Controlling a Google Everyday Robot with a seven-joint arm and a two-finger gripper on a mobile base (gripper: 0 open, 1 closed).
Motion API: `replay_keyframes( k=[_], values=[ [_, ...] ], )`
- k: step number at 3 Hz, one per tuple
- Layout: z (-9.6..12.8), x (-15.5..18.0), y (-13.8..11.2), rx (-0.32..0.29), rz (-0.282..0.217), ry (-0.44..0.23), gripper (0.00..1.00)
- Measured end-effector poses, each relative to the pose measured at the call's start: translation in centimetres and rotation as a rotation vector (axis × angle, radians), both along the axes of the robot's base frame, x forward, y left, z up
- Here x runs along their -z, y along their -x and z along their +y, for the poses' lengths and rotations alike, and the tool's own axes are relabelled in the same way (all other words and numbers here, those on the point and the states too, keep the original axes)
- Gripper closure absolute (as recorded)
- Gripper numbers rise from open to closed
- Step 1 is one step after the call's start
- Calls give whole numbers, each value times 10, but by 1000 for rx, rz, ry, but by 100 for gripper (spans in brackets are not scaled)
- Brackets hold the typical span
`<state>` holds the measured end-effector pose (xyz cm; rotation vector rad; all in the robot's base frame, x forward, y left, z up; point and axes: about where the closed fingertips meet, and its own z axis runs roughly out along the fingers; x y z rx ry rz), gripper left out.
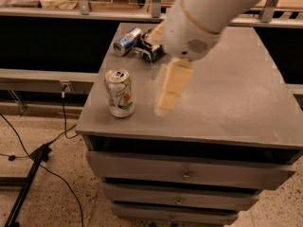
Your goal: Pick 7up can
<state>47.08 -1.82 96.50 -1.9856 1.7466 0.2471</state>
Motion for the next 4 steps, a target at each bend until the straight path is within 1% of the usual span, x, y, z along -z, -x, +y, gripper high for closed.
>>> replay_keyframes(
  k=[1,2,3,4],
  values=[
    [22,-1,1,-39,-4,-15,0],
    [22,0,0,-39,-3,-18,0],
    [34,13,-12,-45,51,-120,0],
    [70,26,-28,-82,82,-255,0]
  ],
)
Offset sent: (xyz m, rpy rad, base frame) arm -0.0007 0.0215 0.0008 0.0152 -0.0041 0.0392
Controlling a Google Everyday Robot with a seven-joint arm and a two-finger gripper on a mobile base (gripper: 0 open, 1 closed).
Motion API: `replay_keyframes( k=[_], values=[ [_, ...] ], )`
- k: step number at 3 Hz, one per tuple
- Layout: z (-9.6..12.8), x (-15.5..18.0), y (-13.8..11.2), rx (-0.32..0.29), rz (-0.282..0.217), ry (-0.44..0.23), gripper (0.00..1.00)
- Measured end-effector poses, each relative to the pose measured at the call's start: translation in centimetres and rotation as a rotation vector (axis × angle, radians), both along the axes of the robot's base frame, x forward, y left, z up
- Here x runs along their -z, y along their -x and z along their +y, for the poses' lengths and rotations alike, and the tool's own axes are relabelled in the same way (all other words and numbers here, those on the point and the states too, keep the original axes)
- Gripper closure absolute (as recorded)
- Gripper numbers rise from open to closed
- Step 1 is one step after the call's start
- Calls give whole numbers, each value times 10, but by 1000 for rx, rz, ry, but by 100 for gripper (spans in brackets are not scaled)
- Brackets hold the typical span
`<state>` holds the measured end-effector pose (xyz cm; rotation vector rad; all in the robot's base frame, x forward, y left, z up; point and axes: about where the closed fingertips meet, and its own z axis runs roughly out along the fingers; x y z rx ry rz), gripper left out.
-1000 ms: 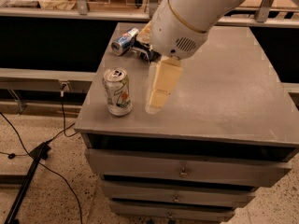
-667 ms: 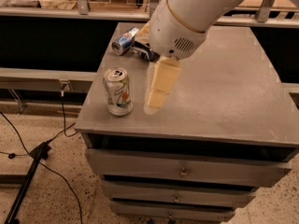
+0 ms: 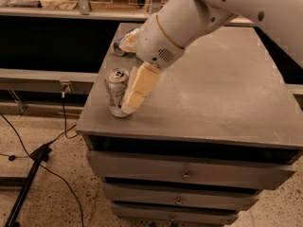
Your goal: Pick 7up can
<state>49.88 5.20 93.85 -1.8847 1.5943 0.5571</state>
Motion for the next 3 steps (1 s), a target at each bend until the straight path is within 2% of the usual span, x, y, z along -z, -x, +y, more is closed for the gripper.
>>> replay_keyframes(
  k=[1,2,3],
  values=[
    [54,13,-26,-44,5,-114,0],
    [44,15,-23,-39,13,-103,0],
    [33,26,-19,-42,42,-99,0]
  ],
)
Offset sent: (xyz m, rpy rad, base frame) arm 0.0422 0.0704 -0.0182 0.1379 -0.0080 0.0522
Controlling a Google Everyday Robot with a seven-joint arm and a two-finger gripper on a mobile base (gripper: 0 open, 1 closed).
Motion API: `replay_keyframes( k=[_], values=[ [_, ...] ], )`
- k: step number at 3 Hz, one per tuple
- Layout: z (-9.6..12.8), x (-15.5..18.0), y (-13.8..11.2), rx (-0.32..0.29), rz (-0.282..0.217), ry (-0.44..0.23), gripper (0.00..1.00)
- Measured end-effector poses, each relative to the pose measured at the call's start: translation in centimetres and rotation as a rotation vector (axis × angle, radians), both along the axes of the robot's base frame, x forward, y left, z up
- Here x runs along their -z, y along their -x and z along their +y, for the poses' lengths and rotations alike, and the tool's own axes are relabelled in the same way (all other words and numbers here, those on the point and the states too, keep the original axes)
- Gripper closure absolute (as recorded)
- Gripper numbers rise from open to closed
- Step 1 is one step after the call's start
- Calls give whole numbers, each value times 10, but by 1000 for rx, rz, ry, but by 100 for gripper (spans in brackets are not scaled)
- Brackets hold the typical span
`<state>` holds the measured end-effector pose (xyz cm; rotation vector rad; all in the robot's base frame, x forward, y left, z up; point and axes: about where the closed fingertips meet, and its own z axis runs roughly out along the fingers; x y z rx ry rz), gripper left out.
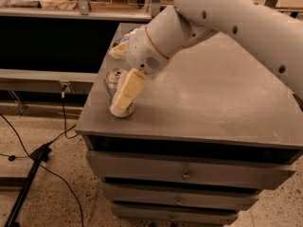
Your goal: Pick 7up can
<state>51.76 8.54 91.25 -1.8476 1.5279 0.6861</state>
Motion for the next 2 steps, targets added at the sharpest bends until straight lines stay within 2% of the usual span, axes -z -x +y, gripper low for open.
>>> replay_keyframes(
  k=[1,2],
  values=[
    [0,15,2,-14,27,-4,0],
    [3,15,3,-18,26,-3,26]
  ],
)
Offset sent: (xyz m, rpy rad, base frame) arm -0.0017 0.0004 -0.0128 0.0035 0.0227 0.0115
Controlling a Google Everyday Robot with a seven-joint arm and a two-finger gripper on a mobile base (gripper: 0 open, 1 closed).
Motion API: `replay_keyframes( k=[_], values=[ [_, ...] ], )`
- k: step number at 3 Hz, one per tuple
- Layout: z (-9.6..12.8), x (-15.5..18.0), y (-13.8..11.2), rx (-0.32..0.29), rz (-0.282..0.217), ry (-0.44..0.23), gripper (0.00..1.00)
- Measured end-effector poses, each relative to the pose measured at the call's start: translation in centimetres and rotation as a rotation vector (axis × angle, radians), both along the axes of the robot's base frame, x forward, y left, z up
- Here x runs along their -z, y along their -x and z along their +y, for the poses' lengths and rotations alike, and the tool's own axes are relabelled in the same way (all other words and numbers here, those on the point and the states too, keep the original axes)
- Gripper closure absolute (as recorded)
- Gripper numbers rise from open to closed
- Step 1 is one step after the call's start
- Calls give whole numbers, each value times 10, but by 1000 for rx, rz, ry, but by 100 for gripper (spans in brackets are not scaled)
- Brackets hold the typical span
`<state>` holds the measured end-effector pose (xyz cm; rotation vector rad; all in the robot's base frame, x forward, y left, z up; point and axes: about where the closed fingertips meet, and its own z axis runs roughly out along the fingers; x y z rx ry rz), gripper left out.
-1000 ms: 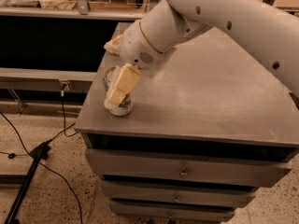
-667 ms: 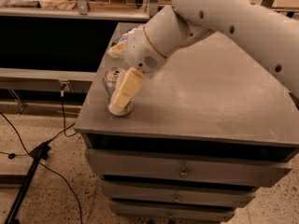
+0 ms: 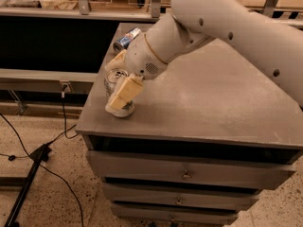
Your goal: Pick 7up can
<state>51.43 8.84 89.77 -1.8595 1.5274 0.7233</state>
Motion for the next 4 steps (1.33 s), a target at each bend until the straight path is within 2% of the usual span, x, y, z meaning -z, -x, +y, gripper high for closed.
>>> replay_keyframes(
  k=[2,3,4],
  values=[
    [1,-6,0,6,6,-9,72],
    [-3,-55,1,12,-41,-25,100],
    [-6,-101,5,8,-86,-10,100]
  ],
)
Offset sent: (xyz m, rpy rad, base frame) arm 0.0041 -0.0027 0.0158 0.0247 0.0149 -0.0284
